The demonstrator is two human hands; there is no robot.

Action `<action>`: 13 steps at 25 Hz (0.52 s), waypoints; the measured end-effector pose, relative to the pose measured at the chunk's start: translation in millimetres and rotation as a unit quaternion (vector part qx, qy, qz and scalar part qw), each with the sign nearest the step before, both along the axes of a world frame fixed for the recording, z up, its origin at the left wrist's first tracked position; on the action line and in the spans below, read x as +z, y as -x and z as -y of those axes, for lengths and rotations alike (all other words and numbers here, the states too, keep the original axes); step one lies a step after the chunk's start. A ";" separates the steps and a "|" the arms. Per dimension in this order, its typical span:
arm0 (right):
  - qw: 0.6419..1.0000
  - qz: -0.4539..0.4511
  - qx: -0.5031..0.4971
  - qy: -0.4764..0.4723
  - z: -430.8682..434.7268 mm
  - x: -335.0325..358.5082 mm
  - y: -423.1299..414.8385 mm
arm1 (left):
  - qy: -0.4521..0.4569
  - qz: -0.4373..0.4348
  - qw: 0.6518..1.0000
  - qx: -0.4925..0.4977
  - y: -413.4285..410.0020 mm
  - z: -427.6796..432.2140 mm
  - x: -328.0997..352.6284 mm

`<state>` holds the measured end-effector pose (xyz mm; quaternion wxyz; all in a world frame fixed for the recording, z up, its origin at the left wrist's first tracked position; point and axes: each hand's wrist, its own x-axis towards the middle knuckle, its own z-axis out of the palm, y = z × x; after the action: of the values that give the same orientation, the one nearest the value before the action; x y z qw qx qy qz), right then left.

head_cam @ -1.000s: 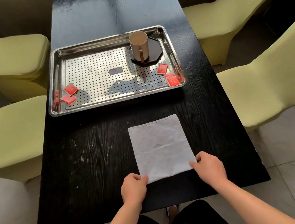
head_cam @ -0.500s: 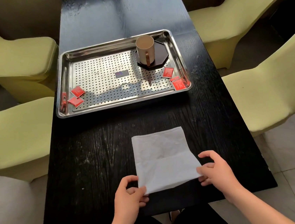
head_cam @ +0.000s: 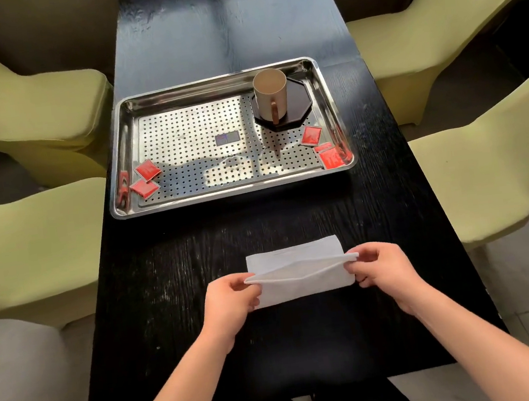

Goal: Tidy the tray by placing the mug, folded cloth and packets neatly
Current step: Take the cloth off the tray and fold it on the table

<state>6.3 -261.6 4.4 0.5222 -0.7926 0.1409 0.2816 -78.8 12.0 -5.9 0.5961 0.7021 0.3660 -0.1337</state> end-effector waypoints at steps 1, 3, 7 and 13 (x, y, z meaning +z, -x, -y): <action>1.000 0.012 0.002 0.028 -3.5 -5.6 -7.7 | -0.035 -0.003 0.999 -0.004 -8.9 -0.1 -4.4; 0.994 0.040 0.018 0.098 -11.9 -18.0 -21.4 | -0.098 -0.020 0.995 -0.003 -22.4 -0.1 -14.0; 0.978 0.056 0.063 0.190 -30.8 -38.8 -40.2 | -0.132 -0.073 0.988 0.038 -34.9 0.2 -36.5; 0.951 0.136 0.063 0.270 -31.2 -43.8 -36.5 | -0.220 -0.062 0.973 0.029 -29.5 -1.7 -48.1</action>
<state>42.8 -230.4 -39.4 0.2837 -0.9421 0.0890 0.1549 -49.3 13.7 -54.0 0.4066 0.7952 0.4433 -0.0758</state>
